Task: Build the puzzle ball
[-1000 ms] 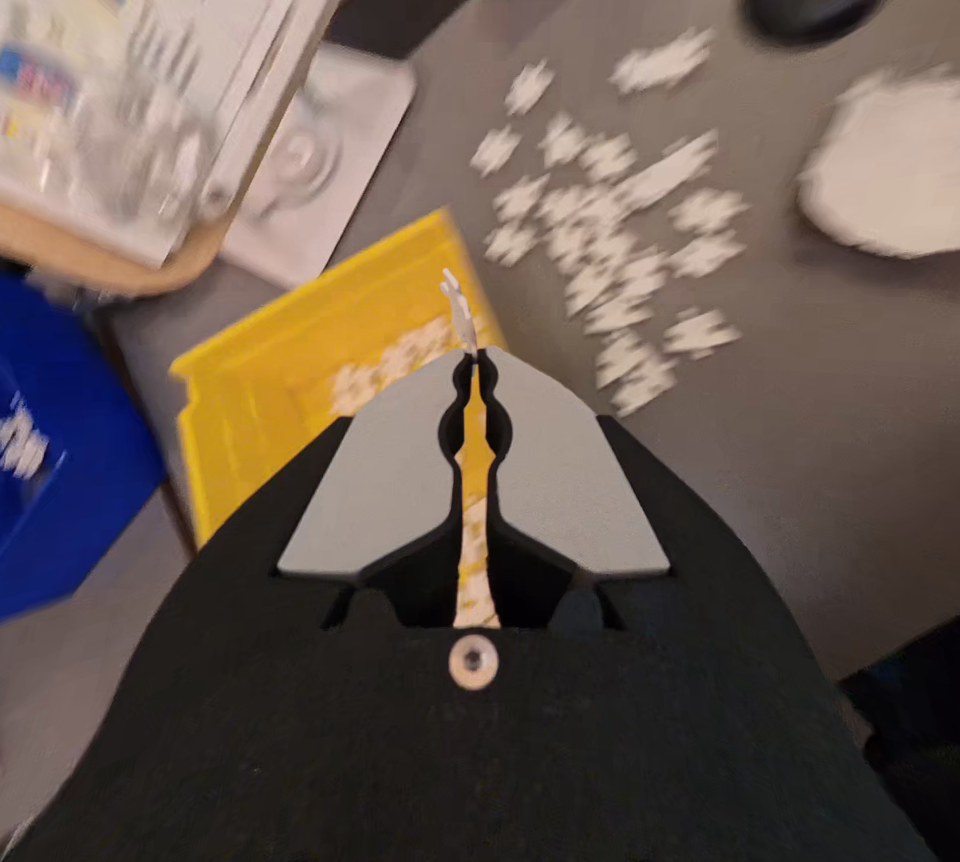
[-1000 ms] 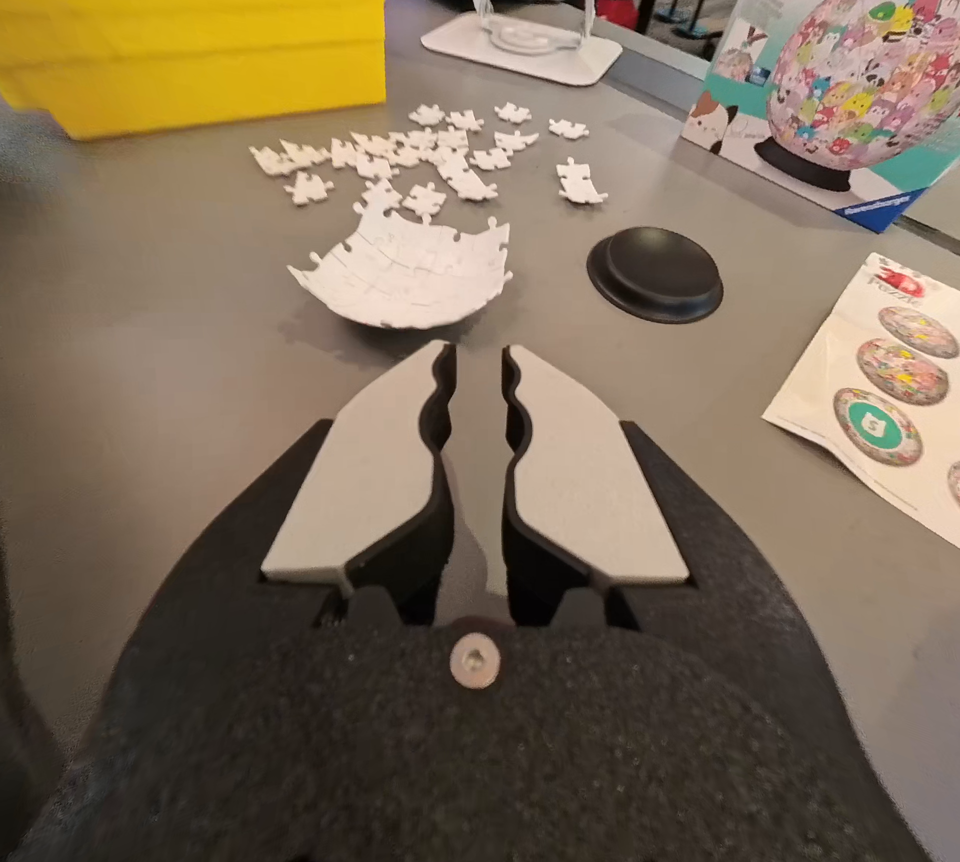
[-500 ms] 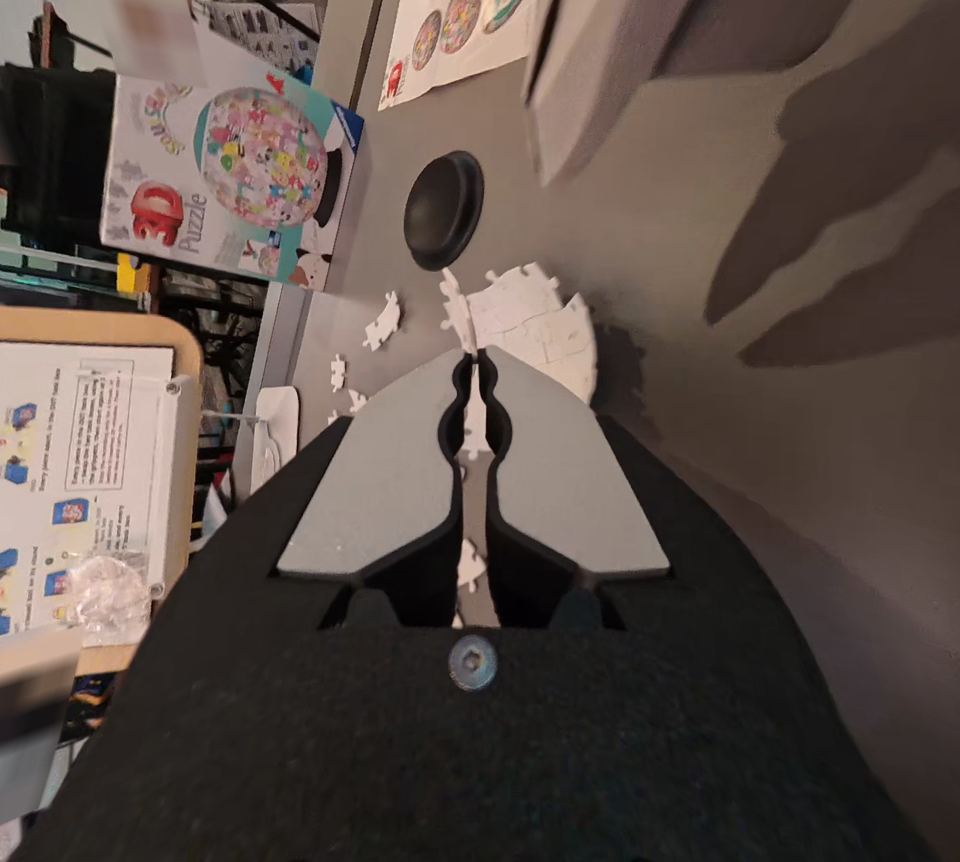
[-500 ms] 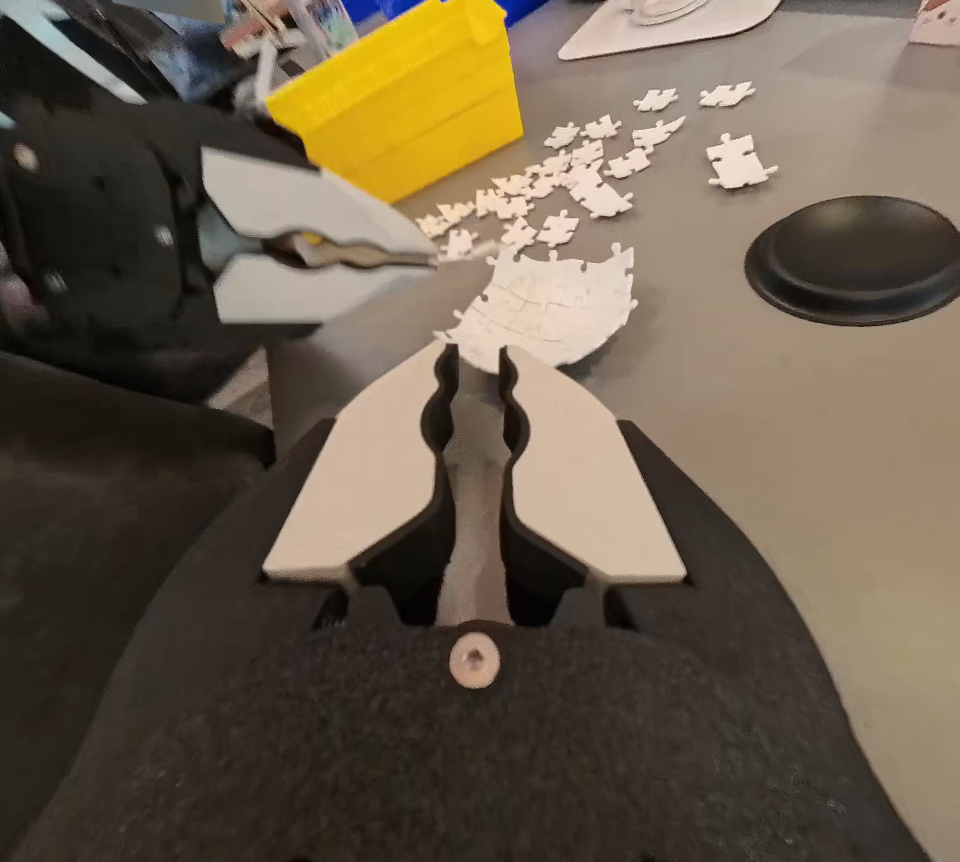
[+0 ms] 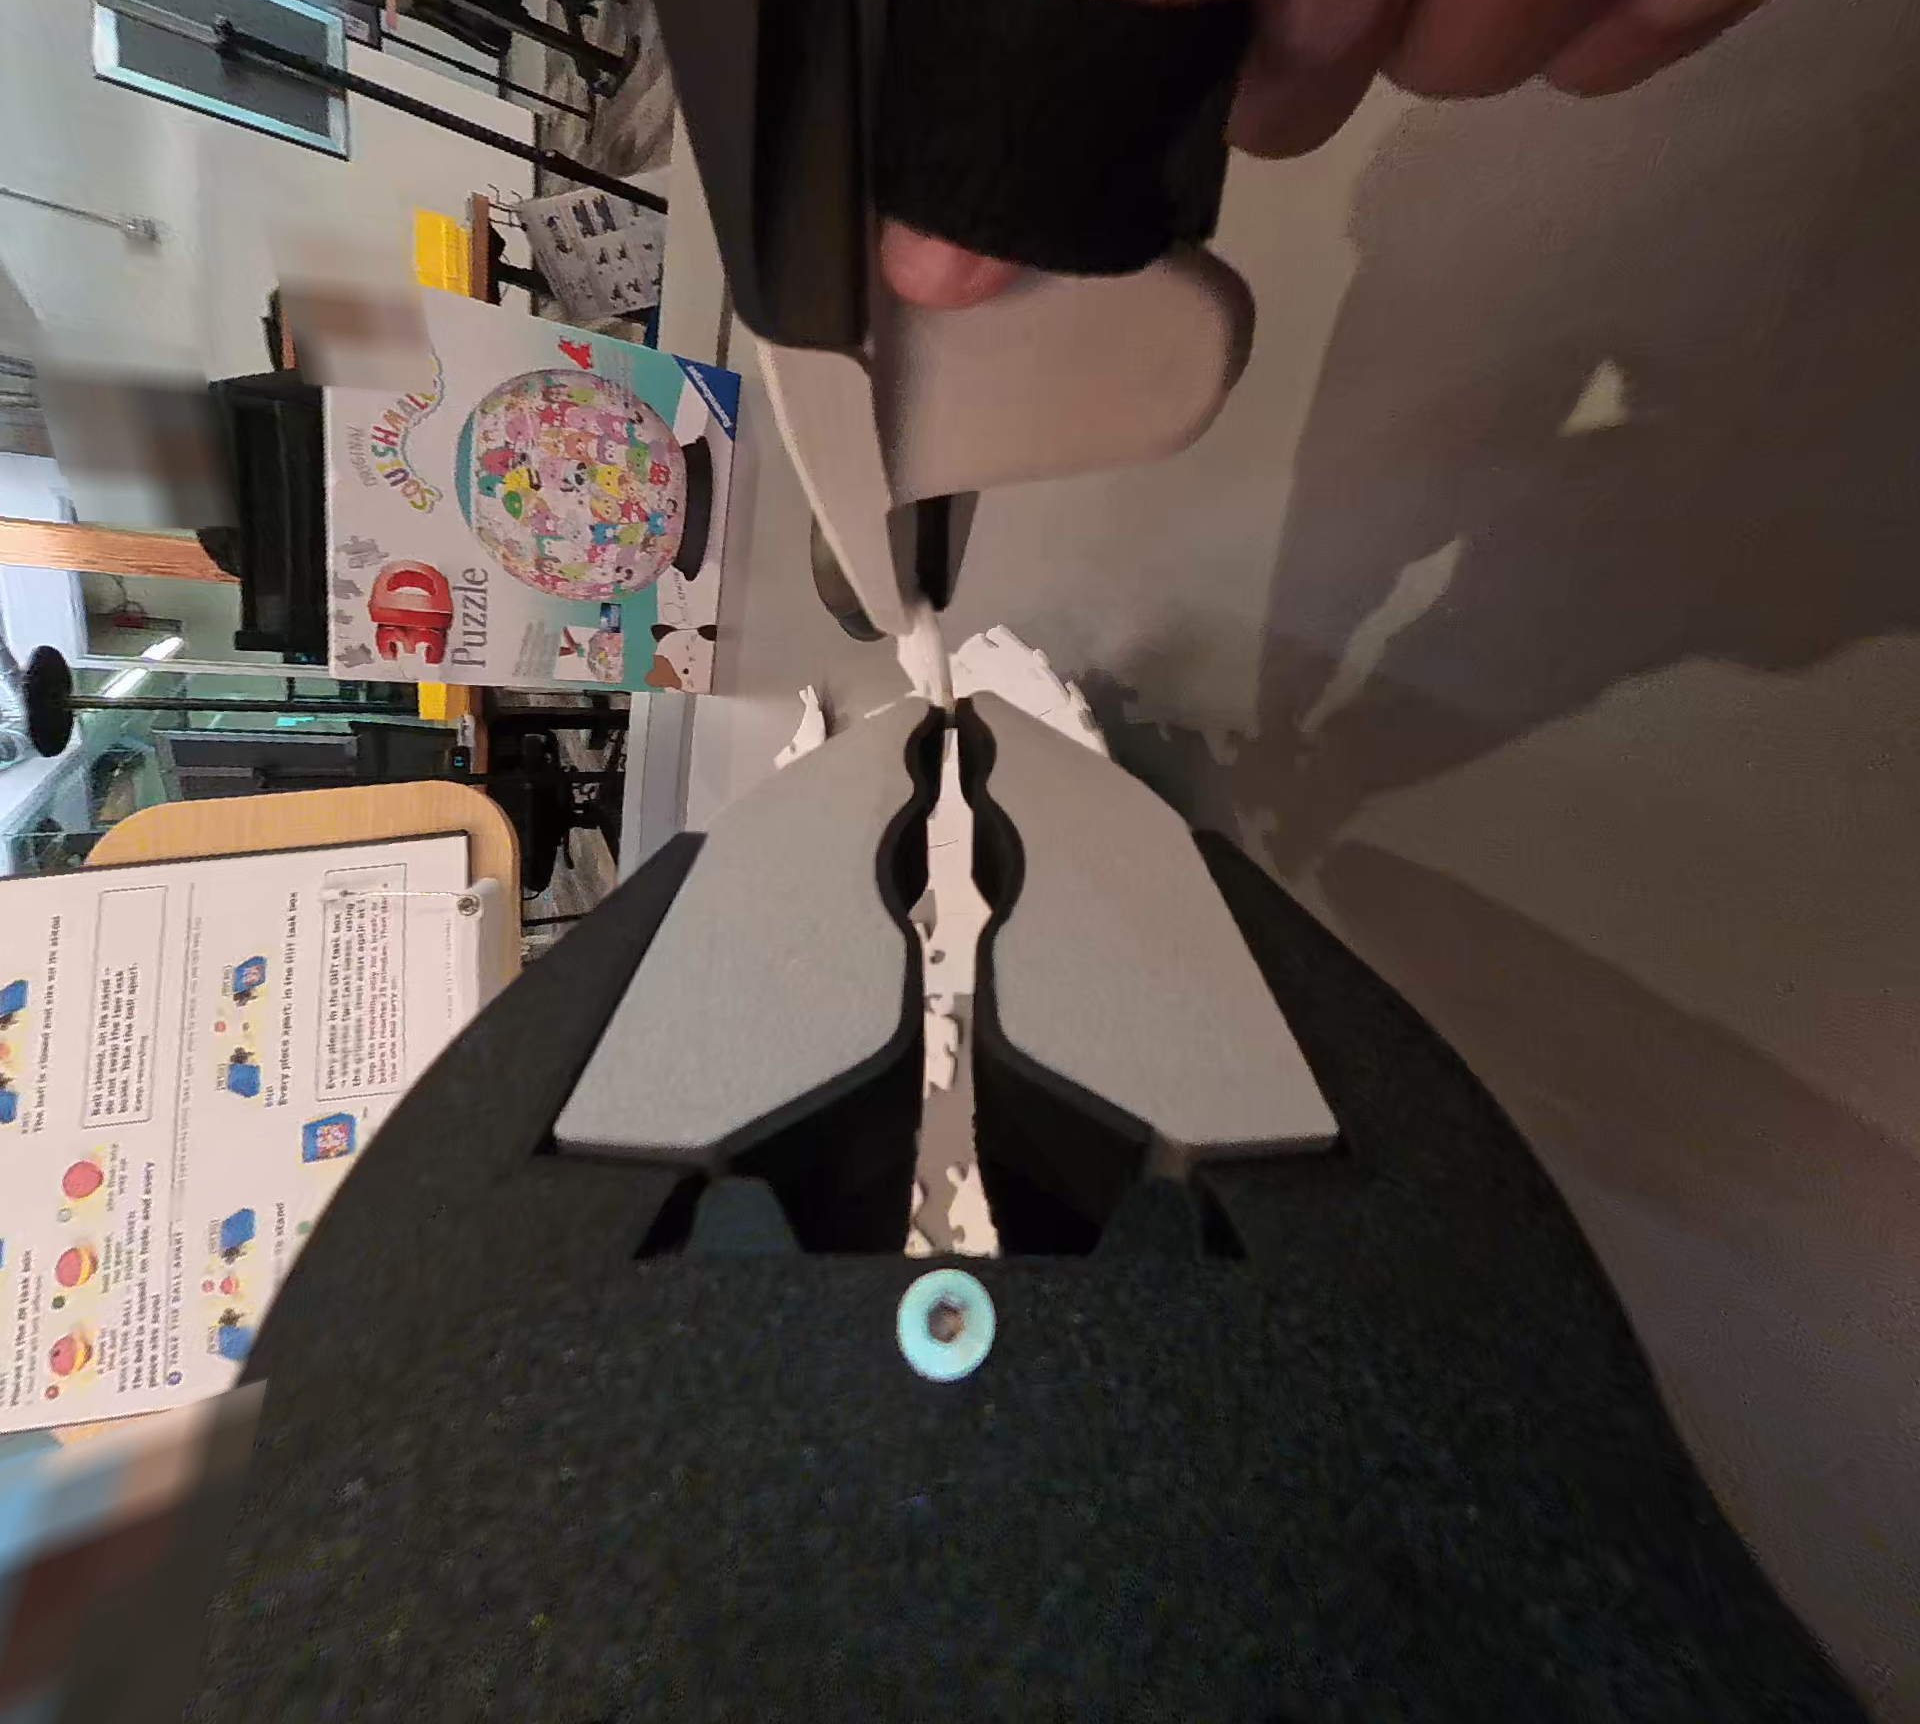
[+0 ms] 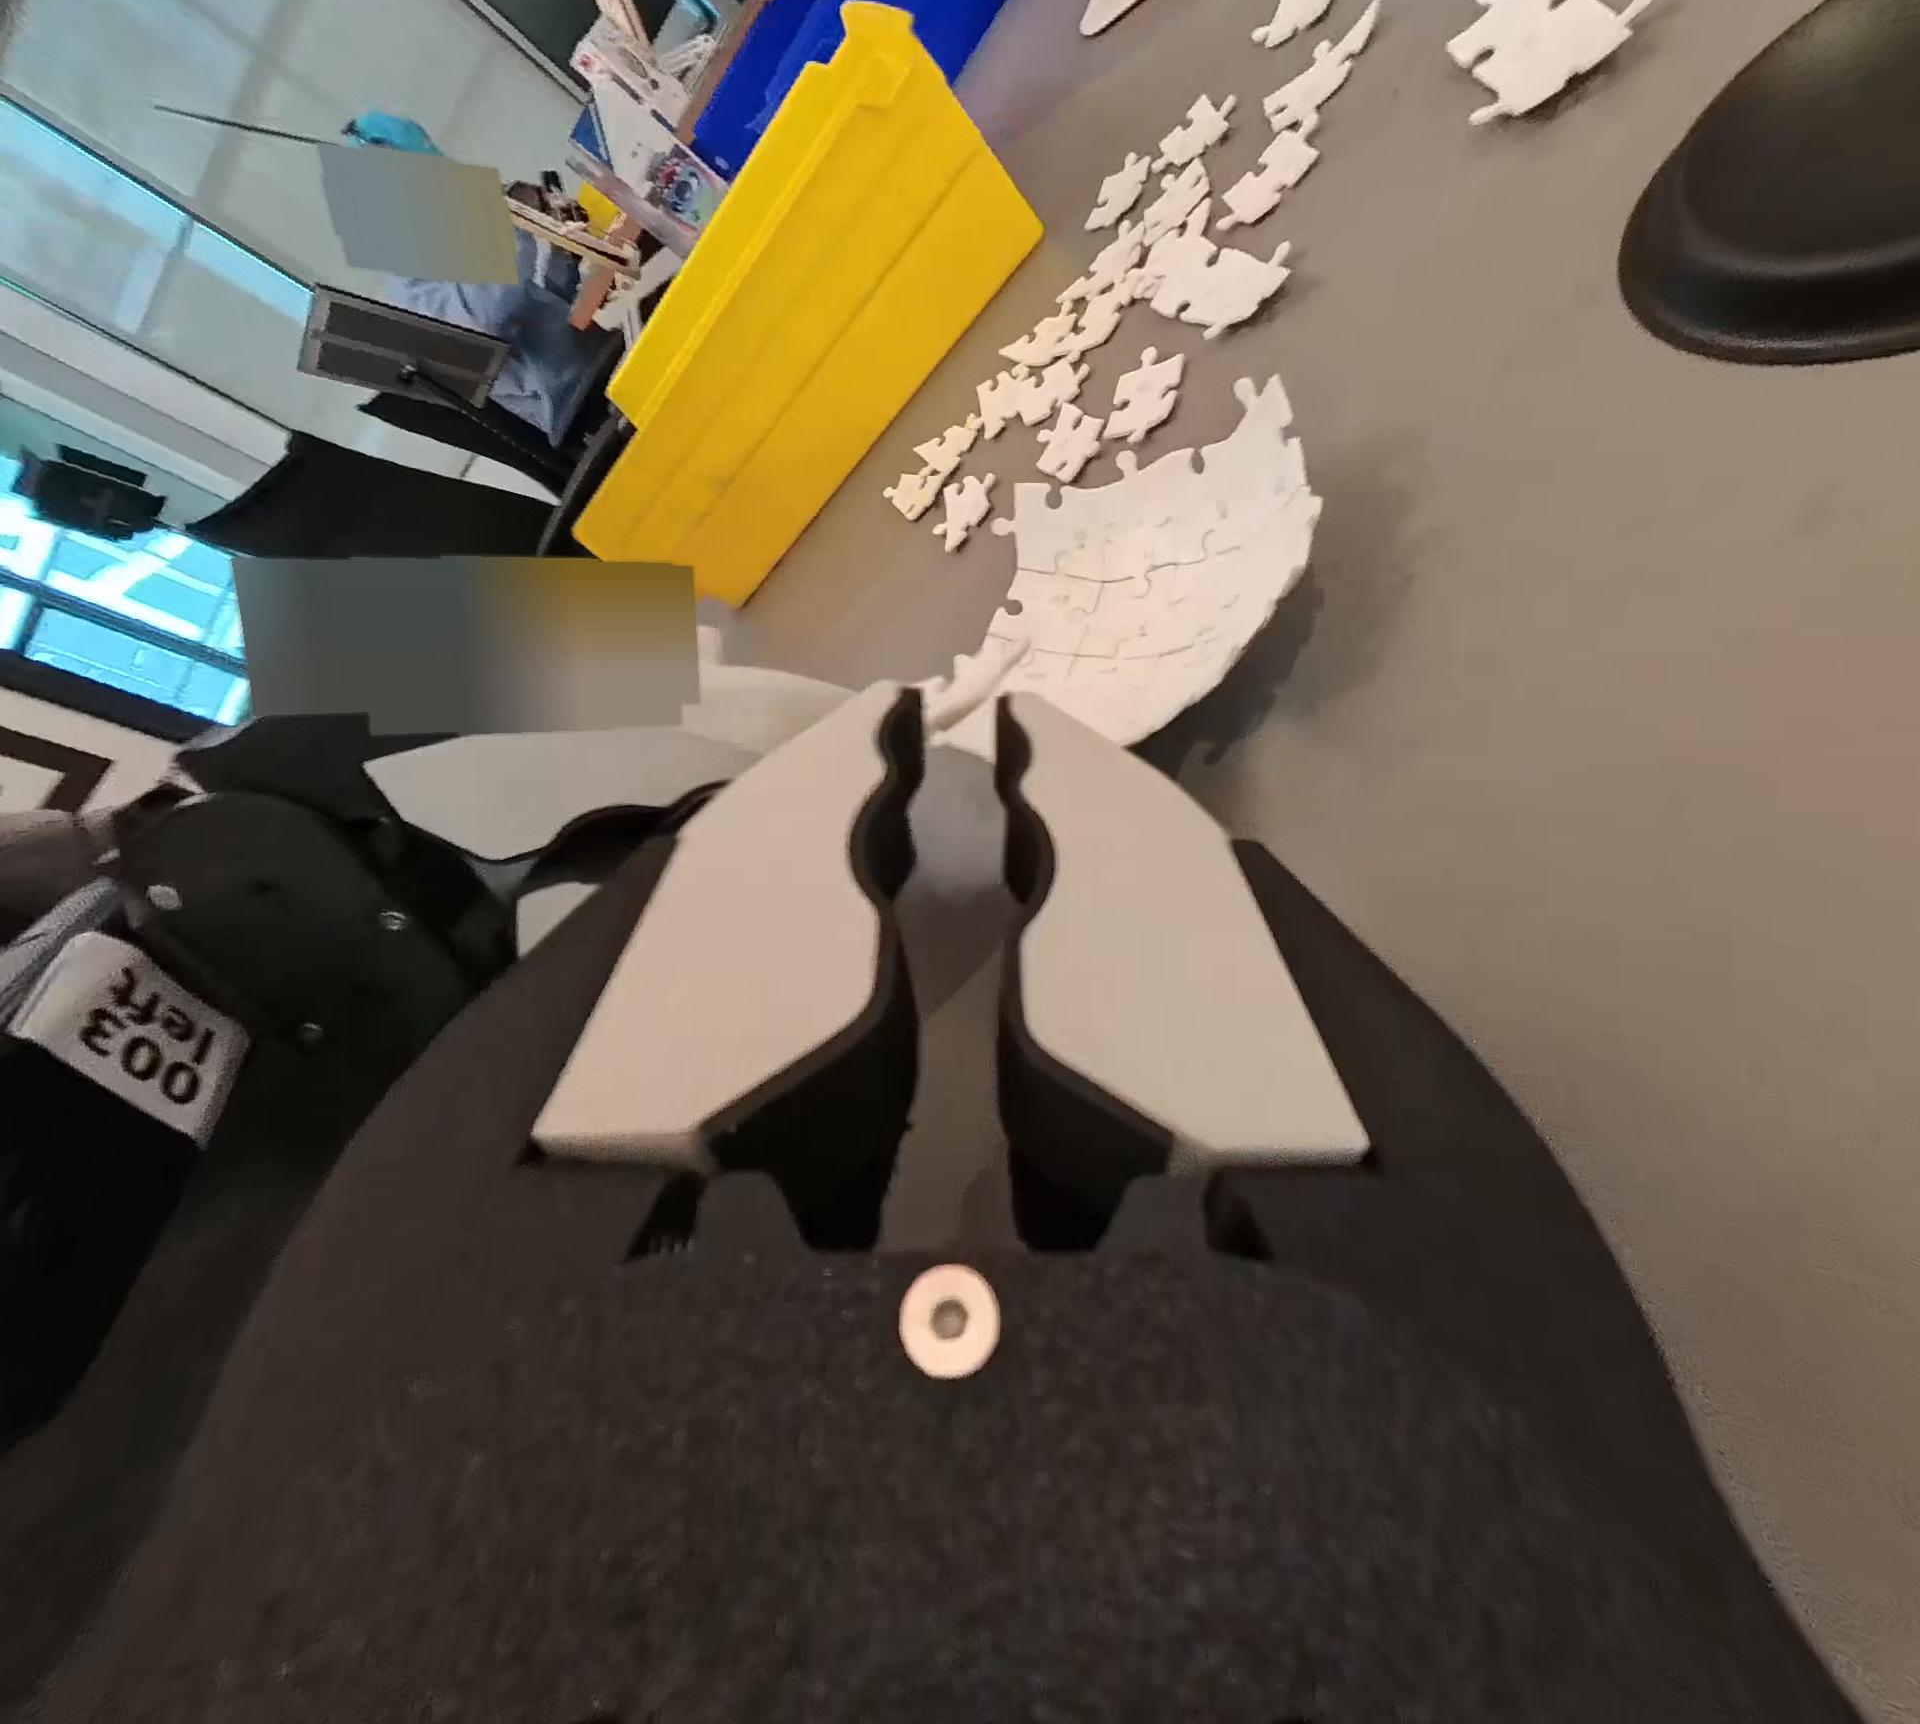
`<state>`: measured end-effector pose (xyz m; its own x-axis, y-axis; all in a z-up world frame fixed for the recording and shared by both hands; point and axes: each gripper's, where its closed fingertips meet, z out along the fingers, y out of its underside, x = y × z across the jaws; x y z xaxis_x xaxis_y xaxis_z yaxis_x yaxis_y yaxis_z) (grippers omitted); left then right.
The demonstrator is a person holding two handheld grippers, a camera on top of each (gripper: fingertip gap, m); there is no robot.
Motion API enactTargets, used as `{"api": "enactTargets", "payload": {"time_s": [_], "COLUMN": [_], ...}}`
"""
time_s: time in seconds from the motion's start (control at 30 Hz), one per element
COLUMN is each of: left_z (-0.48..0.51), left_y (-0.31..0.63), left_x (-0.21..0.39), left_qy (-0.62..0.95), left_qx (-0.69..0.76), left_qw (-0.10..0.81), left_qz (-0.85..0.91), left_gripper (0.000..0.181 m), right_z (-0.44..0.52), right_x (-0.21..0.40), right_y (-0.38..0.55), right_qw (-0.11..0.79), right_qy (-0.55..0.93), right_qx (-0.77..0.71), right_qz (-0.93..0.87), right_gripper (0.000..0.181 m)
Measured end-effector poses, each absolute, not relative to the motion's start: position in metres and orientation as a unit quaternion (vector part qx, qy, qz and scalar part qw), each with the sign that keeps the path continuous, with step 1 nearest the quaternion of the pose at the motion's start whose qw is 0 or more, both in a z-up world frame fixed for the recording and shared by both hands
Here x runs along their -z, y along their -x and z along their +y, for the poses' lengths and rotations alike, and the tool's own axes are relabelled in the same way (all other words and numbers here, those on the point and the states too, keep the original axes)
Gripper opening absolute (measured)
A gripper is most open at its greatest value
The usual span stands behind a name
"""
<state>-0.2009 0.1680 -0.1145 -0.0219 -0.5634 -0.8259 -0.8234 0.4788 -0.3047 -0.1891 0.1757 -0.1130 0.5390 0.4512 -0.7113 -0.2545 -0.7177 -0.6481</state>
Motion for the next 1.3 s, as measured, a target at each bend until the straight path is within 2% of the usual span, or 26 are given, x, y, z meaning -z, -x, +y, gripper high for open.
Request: {"api": "enactTargets", "payload": {"time_s": [0.13, 0.2, 0.3, 0.33, 0.5, 0.67, 0.77, 1.07, 1.17, 1.3], "left_z": [0.166, 0.162, 0.166, 0.173, 0.230, 0.252, 0.250, 0.235, 0.234, 0.230], "left_y": [0.202, 0.209, 0.223, 0.229, 0.250, 0.249, 0.254, 0.262, 0.263, 0.264], "left_x": [0.129, 0.142, 0.151, 0.149, 0.137, 0.161, 0.179, 0.179, 0.179, 0.179], "left_qy": [0.526, 0.584, 0.690, 0.717, 0.773, 0.797, 0.808, 0.817, 0.825, 0.841], "left_qx": [-0.097, -0.037, 0.089, 0.123, 0.198, 0.242, 0.241, 0.245, 0.239, 0.243], "left_qw": [0.465, 0.419, 0.344, 0.327, 0.298, 0.203, 0.163, 0.174, 0.178, 0.175], "left_qz": [0.706, 0.694, 0.631, 0.603, 0.523, 0.515, 0.513, 0.492, 0.480, 0.450], "left_gripper": [0.005, 0.029, 0.048, 0.048, 0.042, 0.037, 0.029, 0.024, 0.012, 0.012], "right_z": [0.177, 0.183, 0.191, 0.193, 0.198, 0.198, 0.200, 0.207, 0.211, 0.216], "right_x": [0.115, 0.114, 0.117, 0.119, 0.131, 0.138, 0.142, 0.144, 0.148, 0.156], "right_y": [0.189, 0.184, 0.172, 0.168, 0.171, 0.183, 0.178, 0.169, 0.173, 0.172], "right_qw": [0.361, 0.381, 0.404, 0.408, 0.396, 0.375, 0.380, 0.388, 0.380, 0.377], "right_qy": [0.804, 0.806, 0.811, 0.813, 0.826, 0.835, 0.841, 0.840, 0.846, 0.860], "right_qx": [-0.468, -0.450, -0.421, -0.413, -0.401, -0.402, -0.385, -0.380, -0.373, -0.344], "right_qz": [-0.061, -0.055, -0.043, -0.039, -0.012, 0.003, 0.008, 0.026, 0.019, 0.015], "right_gripper": [0.002, 0.002, 0.002, 0.002, 0.002, 0.002, 0.002, 0.002, 0.002, 0.002]}}
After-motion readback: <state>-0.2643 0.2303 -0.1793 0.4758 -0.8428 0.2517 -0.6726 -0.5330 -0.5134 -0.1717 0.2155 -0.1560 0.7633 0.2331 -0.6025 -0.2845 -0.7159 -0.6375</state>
